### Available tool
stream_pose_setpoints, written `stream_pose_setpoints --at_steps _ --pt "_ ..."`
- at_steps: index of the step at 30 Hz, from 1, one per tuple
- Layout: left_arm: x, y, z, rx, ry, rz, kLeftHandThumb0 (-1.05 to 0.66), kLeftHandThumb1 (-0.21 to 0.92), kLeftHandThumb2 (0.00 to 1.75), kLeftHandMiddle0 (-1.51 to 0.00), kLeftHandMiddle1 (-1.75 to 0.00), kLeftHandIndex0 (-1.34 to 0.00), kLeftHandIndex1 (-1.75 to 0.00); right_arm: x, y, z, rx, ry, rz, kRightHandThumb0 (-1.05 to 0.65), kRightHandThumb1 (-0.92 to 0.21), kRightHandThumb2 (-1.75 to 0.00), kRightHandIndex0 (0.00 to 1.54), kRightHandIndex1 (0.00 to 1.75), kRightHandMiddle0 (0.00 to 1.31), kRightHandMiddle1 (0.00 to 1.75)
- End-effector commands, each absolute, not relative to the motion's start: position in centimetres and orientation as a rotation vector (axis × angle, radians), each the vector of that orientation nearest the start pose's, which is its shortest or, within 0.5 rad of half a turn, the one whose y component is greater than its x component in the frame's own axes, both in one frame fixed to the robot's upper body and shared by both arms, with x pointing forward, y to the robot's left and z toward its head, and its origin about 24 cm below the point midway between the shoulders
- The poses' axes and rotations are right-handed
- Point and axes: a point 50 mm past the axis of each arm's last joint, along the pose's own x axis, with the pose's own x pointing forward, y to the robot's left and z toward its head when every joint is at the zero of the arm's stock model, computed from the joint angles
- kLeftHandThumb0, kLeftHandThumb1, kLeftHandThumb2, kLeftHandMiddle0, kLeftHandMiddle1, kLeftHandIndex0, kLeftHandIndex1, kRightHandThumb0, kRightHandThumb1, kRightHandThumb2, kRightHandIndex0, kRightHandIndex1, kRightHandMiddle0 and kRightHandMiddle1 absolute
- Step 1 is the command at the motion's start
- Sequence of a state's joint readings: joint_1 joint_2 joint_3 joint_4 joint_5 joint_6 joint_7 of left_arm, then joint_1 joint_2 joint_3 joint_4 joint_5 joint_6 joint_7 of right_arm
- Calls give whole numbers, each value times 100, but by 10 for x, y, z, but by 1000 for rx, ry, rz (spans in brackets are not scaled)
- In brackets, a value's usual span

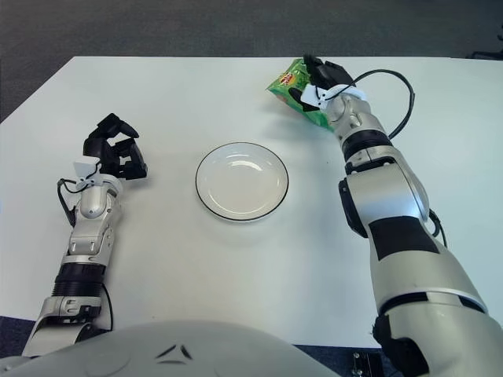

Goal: Put the snack into the plate.

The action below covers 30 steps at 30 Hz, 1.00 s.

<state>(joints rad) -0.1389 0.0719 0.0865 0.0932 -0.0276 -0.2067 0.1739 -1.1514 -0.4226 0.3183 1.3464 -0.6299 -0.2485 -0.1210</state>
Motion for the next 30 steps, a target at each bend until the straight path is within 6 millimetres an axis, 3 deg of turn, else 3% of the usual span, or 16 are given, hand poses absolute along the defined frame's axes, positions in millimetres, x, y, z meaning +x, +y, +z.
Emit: stream_pose_setpoints --at_steps 1,16,30 --pt "244 180 21 -13 -46 272 -61 3 167 -133 -175 -86 -175 411 -203 136 -1195 23 49 -99 -92 -102 0 0 1 4" --pt "241 183 22 -12 -43 286 -61 3 167 -132 -175 -86 -175 401 -220 112 -1117 126 43 -96 -92 -95 5 3 0 40" --pt "242 183 22 3 -48 288 -62 2 168 -131 -175 -87 -175 393 -233 106 -1146 97 116 -94 -92 -91 9 8 0 50"
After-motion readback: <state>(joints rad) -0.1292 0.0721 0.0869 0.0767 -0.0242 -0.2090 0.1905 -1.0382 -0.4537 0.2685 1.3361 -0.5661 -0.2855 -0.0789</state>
